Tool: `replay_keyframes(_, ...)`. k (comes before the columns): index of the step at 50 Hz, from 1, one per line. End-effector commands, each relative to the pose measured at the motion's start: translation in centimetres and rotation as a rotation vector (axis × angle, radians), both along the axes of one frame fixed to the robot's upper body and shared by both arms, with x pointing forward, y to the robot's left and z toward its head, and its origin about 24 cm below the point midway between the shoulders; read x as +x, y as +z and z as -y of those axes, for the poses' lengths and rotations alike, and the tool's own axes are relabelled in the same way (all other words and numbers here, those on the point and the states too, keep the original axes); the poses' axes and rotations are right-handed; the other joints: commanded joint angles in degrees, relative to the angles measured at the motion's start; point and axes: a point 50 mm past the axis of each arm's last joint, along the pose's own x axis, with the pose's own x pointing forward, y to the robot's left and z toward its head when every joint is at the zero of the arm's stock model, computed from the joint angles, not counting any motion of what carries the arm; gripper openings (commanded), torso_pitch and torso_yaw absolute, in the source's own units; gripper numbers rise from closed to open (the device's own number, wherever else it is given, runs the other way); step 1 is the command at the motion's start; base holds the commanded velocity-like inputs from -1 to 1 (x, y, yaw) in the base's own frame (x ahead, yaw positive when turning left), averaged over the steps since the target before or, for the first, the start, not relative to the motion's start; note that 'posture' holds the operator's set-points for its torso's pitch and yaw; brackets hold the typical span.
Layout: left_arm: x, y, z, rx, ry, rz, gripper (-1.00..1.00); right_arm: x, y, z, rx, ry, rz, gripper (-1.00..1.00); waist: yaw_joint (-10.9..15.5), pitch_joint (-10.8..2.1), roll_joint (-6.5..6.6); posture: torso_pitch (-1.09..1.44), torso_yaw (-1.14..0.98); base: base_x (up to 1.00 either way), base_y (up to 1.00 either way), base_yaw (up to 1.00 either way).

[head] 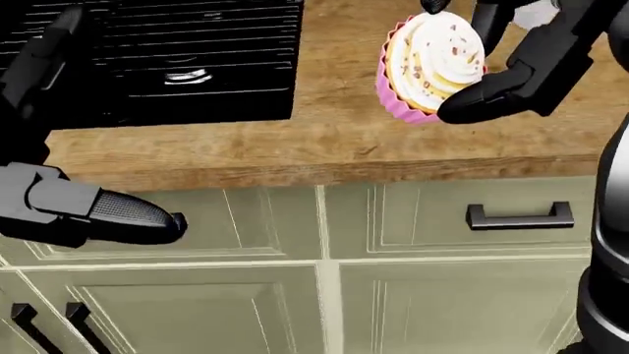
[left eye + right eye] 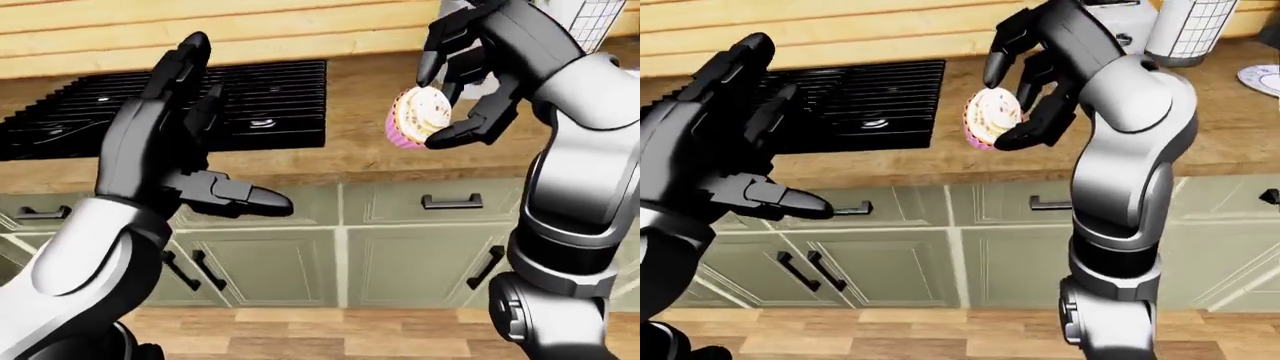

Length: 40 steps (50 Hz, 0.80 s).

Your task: Move the dessert items from the plate to the tray.

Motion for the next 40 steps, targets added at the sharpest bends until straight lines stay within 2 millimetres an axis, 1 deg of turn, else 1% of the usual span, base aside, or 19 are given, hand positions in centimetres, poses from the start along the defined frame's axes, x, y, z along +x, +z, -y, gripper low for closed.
replay_keyframes(1, -0.26, 0.75, -0.02, -0.007, 0.008, 0.048, 1.00, -0.32, 0.94, 0.05, -0.007, -0.005, 0.041, -1.00, 0.15, -0.46, 0.12, 0.00, 0.00, 0.09, 1.00, 0.00)
replay_keyframes(4, -0.27, 0.73, -0.05, -0.008, 0.009, 0.048, 1.00, -0.36, 1.06, -0.01, -0.001, -0.002, 0.043, -1.00, 0.57, -1.24, -0.97, 0.00, 0.00, 0.08, 1.00, 0.00)
replay_keyframes(9, -0.26, 0.75, -0.04, -0.013, 0.007, 0.047, 1.00, -0.53, 1.27, -0.15, 0.016, 0.004, 0.042, -1.00, 0.60, 0.09, -3.59, 0.00, 0.00, 0.08, 1.00, 0.00)
replay_keyframes(10, -0.25, 0.75, -0.01, -0.013, 0.006, 0.047, 1.00, -0.51, 1.21, -0.16, 0.016, 0.004, 0.042, -1.00, 0.52, -0.16, -4.52, 0.00, 0.00, 0.08, 1.00, 0.00)
replay_keyframes(11, -0.28, 0.78, 0.04, -0.013, 0.005, 0.048, 1.00, -0.49, 1.18, -0.16, 0.017, 0.005, 0.041, -1.00, -0.21, -1.31, -6.93, 0.00, 0.00, 0.08, 1.00, 0.00)
replay_keyframes(12, -0.27, 0.81, 0.05, -0.012, 0.005, 0.048, 1.00, -0.49, 1.19, -0.14, 0.018, 0.005, 0.042, -1.00, -0.51, -0.86, -6.66, 0.00, 0.00, 0.09, 1.00, 0.00)
replay_keyframes(15, -0.23, 0.77, 0.06, -0.015, 0.004, 0.046, 1.00, -0.51, 1.20, -0.14, 0.019, 0.006, 0.042, -1.00, 0.02, -2.41, -7.24, 0.00, 0.00, 0.08, 1.00, 0.00)
replay_keyframes(17, -0.20, 0.79, 0.05, -0.015, 0.004, 0.047, 1.00, -0.55, 1.22, -0.10, 0.018, 0.005, 0.042, -1.00, 0.01, -1.96, -6.56, 0.00, 0.00, 0.09, 1.00, 0.00)
replay_keyframes(20, -0.22, 0.75, 0.03, -0.018, 0.004, 0.045, 1.00, -0.50, 1.08, -0.12, 0.017, 0.005, 0.042, -1.00, -0.32, -1.00, -2.70, 0.00, 0.00, 0.09, 1.00, 0.00)
replay_keyframes(21, -0.21, 0.71, 0.04, -0.019, 0.004, 0.045, 1.00, -0.48, 1.07, -0.19, 0.014, 0.005, 0.040, -1.00, -0.11, -2.04, 0.74, 0.00, 0.00, 0.08, 1.00, 0.00)
replay_keyframes(22, -0.29, 0.76, 0.07, -0.019, 0.002, 0.045, 1.00, -0.51, 1.17, -0.30, 0.013, 0.008, 0.041, -1.00, 0.12, -3.22, 2.48, 0.00, 0.00, 0.08, 1.00, 0.00)
replay_keyframes(23, -0.29, 0.76, 0.08, -0.019, 0.002, 0.045, 1.00, -0.45, 1.15, -0.32, 0.012, 0.009, 0.041, -1.00, 0.92, -1.12, 0.08, 0.00, 0.00, 0.09, 1.00, 0.00)
replay_keyframes(26, -0.25, 0.34, 0.14, -0.020, 0.003, 0.039, 1.00, -0.34, 0.65, -0.37, 0.013, 0.011, 0.036, -1.00, 1.08, -1.18, -1.43, 0.00, 0.00, 0.08, 1.00, 0.00)
replay_keyframes(30, -0.18, 0.32, 0.23, -0.018, 0.001, 0.040, 1.00, -0.27, 0.43, -0.45, 0.014, 0.014, 0.032, -1.00, 1.19, 0.16, -3.43, 0.00, 0.00, 0.08, 1.00, 0.00)
replay_keyframes(32, -0.21, 0.25, 0.27, -0.016, 0.000, 0.041, 1.00, -0.29, 0.47, -0.50, 0.012, 0.014, 0.031, -1.00, 1.12, -0.59, -5.11, 0.00, 0.00, 0.09, 1.00, 0.00)
replay_keyframes(33, -0.20, 0.26, 0.25, -0.016, 0.001, 0.041, 1.00, -0.31, 0.54, -0.53, 0.013, 0.016, 0.032, -1.00, 0.07, -1.92, -8.05, 0.00, 0.00, 0.09, 1.00, 0.00)
replay_keyframes(34, -0.21, 0.24, 0.24, -0.015, 0.001, 0.042, 1.00, -0.30, 0.53, -0.52, 0.013, 0.016, 0.032, -1.00, 0.06, -0.22, -5.86, 0.00, 0.00, 0.08, 1.00, 0.00)
replay_keyframes(37, -0.25, 0.24, 0.16, -0.014, 0.002, 0.042, 1.00, -0.34, 0.50, -0.50, 0.016, 0.015, 0.030, -1.00, 0.14, -2.52, -7.00, 0.00, 0.00, 0.09, 1.00, 0.00)
replay_keyframes(40, -0.21, 0.18, 0.02, -0.011, 0.005, 0.041, 1.00, -0.30, 0.70, -0.57, 0.020, 0.018, 0.030, -1.00, -0.26, -1.17, -5.15, 0.00, 0.00, 0.09, 1.00, 0.00)
